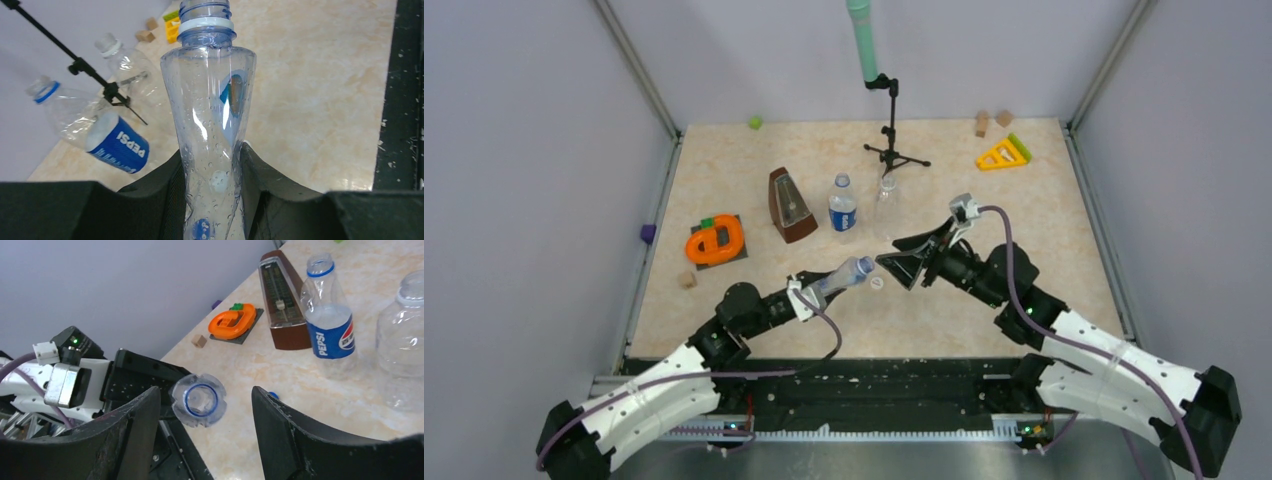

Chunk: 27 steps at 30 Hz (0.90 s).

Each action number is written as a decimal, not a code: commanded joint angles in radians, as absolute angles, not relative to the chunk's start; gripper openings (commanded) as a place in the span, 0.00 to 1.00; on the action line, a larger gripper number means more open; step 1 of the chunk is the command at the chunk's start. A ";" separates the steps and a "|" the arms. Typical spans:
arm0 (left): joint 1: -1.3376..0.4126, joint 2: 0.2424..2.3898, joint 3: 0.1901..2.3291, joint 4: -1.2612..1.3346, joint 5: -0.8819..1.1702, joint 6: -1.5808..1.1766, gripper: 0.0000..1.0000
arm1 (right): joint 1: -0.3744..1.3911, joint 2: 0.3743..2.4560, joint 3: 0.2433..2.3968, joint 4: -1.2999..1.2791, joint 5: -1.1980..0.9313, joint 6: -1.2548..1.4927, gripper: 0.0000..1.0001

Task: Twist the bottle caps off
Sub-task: Place the bottle cap at the center of the board.

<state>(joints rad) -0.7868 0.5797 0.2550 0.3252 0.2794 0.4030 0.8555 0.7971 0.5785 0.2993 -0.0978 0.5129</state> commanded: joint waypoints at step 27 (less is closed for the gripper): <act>-0.788 0.635 0.302 0.408 0.412 0.396 0.02 | 0.863 0.966 0.626 0.349 -0.312 0.510 0.32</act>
<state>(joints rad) -0.7868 0.6395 0.2684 0.3470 0.4026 0.4023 0.8555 0.9524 0.5789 0.3298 -0.3210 0.5407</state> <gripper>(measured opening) 0.402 0.381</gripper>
